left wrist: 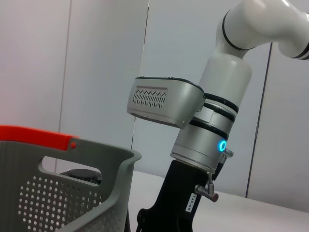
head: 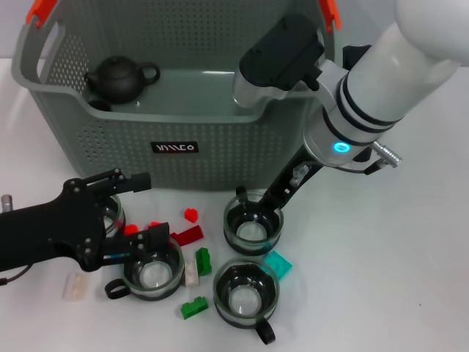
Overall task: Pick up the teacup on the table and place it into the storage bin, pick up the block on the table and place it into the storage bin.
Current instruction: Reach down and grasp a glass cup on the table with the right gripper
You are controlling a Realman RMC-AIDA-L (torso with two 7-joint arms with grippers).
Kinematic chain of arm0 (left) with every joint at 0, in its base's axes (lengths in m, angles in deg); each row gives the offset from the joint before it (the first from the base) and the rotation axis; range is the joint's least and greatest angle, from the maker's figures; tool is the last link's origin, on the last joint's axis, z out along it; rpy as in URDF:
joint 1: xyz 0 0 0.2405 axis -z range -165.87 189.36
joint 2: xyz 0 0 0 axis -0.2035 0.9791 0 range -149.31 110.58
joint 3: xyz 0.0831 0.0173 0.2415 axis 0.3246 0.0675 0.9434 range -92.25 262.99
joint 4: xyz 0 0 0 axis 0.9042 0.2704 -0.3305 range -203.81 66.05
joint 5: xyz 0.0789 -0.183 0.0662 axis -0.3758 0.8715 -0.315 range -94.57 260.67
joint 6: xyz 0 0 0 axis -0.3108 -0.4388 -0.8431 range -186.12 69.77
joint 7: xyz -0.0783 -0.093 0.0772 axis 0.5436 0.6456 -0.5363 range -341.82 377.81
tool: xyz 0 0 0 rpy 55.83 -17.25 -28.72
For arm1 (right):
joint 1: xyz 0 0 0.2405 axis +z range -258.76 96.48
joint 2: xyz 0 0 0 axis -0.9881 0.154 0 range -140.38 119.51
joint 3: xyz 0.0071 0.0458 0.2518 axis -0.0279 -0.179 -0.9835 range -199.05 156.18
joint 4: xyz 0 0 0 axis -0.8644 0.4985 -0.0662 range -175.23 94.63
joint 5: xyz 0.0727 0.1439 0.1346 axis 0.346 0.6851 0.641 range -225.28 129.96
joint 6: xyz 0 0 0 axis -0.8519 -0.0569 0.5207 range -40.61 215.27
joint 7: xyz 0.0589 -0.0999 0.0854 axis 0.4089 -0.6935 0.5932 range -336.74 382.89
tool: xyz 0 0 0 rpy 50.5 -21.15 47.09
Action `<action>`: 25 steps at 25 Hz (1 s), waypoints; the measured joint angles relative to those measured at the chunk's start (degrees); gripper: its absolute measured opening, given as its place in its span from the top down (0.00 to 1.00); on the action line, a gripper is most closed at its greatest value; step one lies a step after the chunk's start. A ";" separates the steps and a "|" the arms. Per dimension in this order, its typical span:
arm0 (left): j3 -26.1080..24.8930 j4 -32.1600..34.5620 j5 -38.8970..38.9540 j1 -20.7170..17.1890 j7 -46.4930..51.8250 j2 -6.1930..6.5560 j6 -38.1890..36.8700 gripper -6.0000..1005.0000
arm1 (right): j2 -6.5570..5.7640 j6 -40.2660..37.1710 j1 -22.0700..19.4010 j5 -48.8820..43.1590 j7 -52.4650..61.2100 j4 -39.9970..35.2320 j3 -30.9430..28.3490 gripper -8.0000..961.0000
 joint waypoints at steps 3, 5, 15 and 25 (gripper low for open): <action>0.00 -0.05 0.00 -0.02 -0.01 0.01 0.00 0.17 | -0.03 0.51 0.71 1.39 -0.18 1.62 0.11 0.33; 0.00 -0.06 0.00 -0.03 -0.02 0.02 0.00 0.17 | -0.05 0.85 1.03 1.85 -0.31 2.33 0.44 0.41; -0.01 -0.07 0.00 -0.03 -0.12 0.02 0.00 0.17 | 0.04 2.95 2.28 2.46 -0.64 5.81 1.75 0.57; -0.01 -0.06 0.00 -0.03 -0.21 0.02 0.00 0.17 | -0.08 3.04 2.63 4.19 -3.16 7.13 1.73 0.84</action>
